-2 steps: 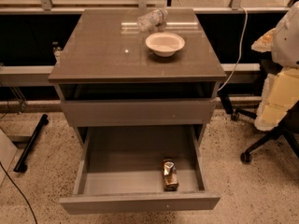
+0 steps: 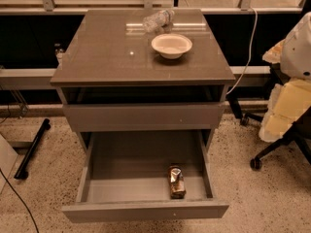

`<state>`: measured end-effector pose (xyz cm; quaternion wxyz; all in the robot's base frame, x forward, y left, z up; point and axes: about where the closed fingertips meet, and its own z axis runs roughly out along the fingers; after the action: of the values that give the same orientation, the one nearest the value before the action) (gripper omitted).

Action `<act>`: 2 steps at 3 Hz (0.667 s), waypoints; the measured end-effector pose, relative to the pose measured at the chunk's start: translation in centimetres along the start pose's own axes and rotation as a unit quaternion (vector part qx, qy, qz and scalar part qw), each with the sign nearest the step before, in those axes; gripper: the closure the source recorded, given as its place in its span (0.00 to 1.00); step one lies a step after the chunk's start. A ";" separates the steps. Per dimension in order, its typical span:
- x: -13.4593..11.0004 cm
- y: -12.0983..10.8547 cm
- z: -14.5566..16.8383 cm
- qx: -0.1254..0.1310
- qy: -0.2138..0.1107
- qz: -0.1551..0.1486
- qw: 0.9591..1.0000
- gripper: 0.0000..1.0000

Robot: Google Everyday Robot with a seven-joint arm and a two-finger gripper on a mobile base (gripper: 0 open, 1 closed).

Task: Pick orange can from middle drawer and place on counter

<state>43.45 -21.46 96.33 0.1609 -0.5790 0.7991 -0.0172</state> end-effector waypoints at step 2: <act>0.3 1.1 5.5 -0.034 -0.017 0.108 0.993 0.00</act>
Offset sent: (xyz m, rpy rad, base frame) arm 0.0163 0.0160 -0.0965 0.1749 0.1461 -0.2939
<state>43.92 -20.48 90.87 0.1557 -0.4950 0.8540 0.0367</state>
